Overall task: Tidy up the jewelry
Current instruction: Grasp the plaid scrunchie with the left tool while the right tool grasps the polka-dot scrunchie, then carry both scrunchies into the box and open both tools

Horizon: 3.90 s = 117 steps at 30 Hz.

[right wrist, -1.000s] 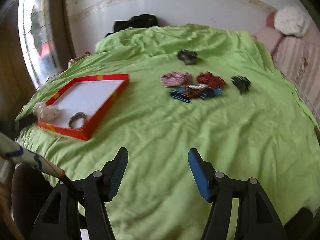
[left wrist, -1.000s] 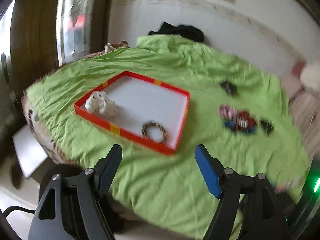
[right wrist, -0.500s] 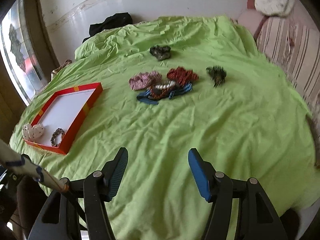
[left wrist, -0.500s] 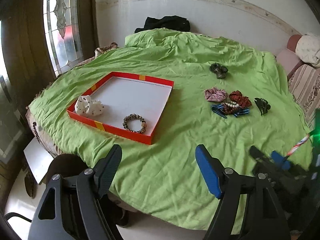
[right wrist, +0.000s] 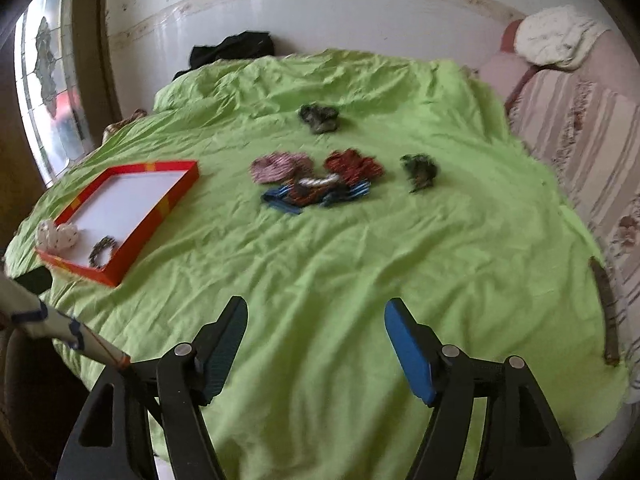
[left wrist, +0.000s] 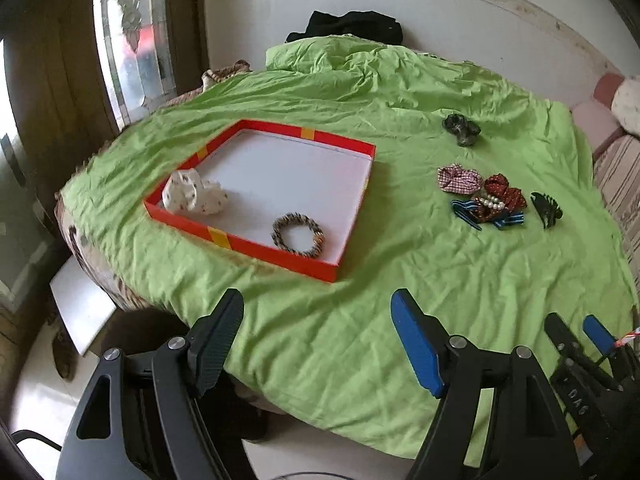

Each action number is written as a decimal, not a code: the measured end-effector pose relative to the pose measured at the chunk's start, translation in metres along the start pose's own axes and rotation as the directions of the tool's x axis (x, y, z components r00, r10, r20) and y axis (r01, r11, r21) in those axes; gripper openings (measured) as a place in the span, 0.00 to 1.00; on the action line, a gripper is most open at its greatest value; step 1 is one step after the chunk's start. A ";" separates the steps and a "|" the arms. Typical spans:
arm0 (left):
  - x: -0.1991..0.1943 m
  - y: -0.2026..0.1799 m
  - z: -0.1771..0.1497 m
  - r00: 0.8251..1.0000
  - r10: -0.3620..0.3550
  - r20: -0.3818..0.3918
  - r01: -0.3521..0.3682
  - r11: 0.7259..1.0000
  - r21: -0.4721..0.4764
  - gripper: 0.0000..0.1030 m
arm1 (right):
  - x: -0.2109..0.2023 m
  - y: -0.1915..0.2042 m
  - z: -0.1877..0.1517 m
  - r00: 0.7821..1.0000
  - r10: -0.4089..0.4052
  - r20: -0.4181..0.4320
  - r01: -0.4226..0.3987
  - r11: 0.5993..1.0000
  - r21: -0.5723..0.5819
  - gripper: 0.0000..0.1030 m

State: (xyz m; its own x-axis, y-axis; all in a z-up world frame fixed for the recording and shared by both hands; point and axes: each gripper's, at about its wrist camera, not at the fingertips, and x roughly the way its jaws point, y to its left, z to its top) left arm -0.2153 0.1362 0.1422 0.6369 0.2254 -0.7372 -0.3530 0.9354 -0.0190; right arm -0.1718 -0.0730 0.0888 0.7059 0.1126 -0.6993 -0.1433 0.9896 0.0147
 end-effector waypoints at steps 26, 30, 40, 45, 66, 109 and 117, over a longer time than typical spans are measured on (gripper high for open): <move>0.244 -0.148 0.151 0.851 -0.406 -0.332 0.437 0.899 0.020 0.74 | 0.174 -0.106 0.166 0.992 0.045 -0.118 -0.024 0.985 0.173 0.75; 0.267 -0.163 0.156 0.827 -0.442 -0.347 0.475 0.880 0.013 0.74 | 0.219 -0.107 0.177 0.985 0.033 -0.172 -0.001 0.983 0.185 0.75; 0.274 -0.181 0.151 0.802 -0.470 -0.368 0.501 0.865 -0.014 0.07 | 0.252 -0.111 0.171 0.973 0.047 -0.227 0.004 0.976 0.219 0.07; 0.227 -0.155 0.162 0.804 -0.510 -0.304 0.522 0.851 -0.048 0.07 | 0.199 -0.104 0.184 0.988 0.051 -0.145 -0.018 0.975 0.219 0.06; 0.149 0.085 0.178 0.949 -0.262 -0.176 0.249 0.964 -0.094 0.07 | 0.080 0.058 0.176 0.967 0.229 -0.107 -0.229 0.973 0.013 0.06; 0.153 0.193 0.154 0.985 -0.131 -0.112 0.099 0.962 -0.253 0.44 | 0.136 0.245 0.101 0.831 0.412 -0.374 -0.486 0.865 -0.127 0.51; 0.108 0.151 0.143 0.994 -0.090 -0.058 0.081 0.986 -0.145 0.54 | 0.098 0.167 0.091 0.894 0.349 -0.282 -0.394 0.911 -0.123 0.56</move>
State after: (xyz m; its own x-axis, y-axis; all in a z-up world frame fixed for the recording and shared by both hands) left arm -0.1021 0.3408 0.1564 0.6251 0.1242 -0.7706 -0.3963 0.9011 -0.1762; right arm -0.0639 0.1115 0.0876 0.3852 0.4206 -0.8214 -0.4945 0.8456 0.2011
